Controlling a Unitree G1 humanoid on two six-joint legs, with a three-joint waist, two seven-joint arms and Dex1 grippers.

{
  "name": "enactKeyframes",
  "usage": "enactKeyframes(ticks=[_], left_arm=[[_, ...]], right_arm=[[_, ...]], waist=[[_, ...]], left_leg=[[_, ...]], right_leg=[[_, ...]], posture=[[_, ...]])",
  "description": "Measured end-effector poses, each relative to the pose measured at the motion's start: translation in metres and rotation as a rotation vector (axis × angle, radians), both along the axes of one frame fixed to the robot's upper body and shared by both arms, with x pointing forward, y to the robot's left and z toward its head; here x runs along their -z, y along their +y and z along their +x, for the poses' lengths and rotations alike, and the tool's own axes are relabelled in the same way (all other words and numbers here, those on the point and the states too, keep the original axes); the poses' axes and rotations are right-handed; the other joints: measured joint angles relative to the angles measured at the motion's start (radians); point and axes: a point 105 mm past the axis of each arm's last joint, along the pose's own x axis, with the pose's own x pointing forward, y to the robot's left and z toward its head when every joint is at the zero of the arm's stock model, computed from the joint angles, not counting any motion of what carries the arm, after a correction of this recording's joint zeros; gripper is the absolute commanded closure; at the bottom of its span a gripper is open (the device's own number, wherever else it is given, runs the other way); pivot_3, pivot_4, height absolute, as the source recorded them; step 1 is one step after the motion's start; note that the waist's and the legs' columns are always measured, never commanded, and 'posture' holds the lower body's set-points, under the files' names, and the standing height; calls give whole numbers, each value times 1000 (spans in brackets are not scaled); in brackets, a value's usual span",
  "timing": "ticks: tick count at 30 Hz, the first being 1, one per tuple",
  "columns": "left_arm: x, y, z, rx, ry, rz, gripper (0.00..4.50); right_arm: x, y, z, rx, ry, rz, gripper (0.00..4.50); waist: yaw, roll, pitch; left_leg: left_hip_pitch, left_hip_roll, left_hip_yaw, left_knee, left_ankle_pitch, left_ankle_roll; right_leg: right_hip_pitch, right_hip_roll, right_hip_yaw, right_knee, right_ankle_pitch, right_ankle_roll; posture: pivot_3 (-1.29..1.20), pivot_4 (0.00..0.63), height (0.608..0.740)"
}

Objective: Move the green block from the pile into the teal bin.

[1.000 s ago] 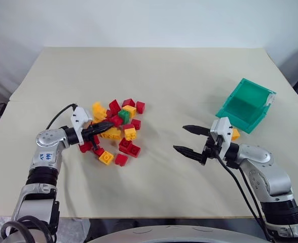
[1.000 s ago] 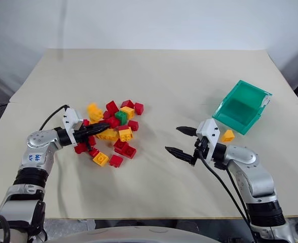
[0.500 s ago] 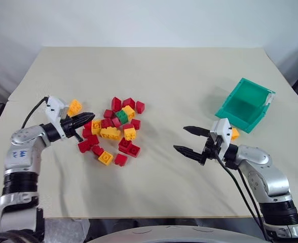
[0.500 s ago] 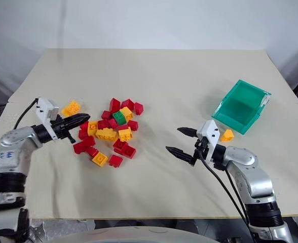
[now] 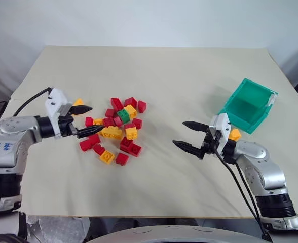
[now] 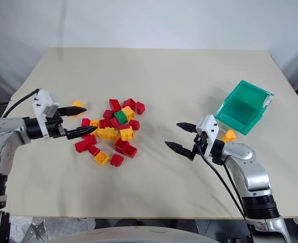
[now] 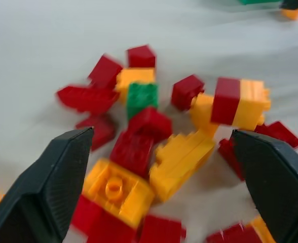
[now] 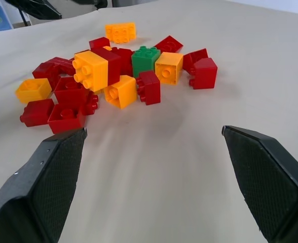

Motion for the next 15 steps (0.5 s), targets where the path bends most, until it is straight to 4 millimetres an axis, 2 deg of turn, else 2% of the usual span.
enactKeyframes(ticks=[5, 11, 15], left_arm=[[11, -24, 28, 12, 42, 110, 26], [25, -45, 50, 69, 134, 349, 26], [30, -58, 63, 89, 180, 375, 26]], right_arm=[[1, 0, 0, 13, -1, 9, 0], [10, -3, -5, 62, 13, 18, 0], [12, -4, -10, 86, 8, 23, 0]], waist=[[1, 0, 0], [2, -1, 1], [7, -1, 1]], left_leg=[[-1, 1, 2, 0, 0, 0], [-8, 1, 9, 3, 0, 0], [-8, 1, 10, 3, 0, 0]], right_leg=[[-1, 3, 1, 0, 0, 0], [-5, 7, 0, -1, 0, 0], [-5, 7, 0, -1, 0, 0]], posture=[[0, 150, 740], [0, 150, 740], [0, 150, 740]])
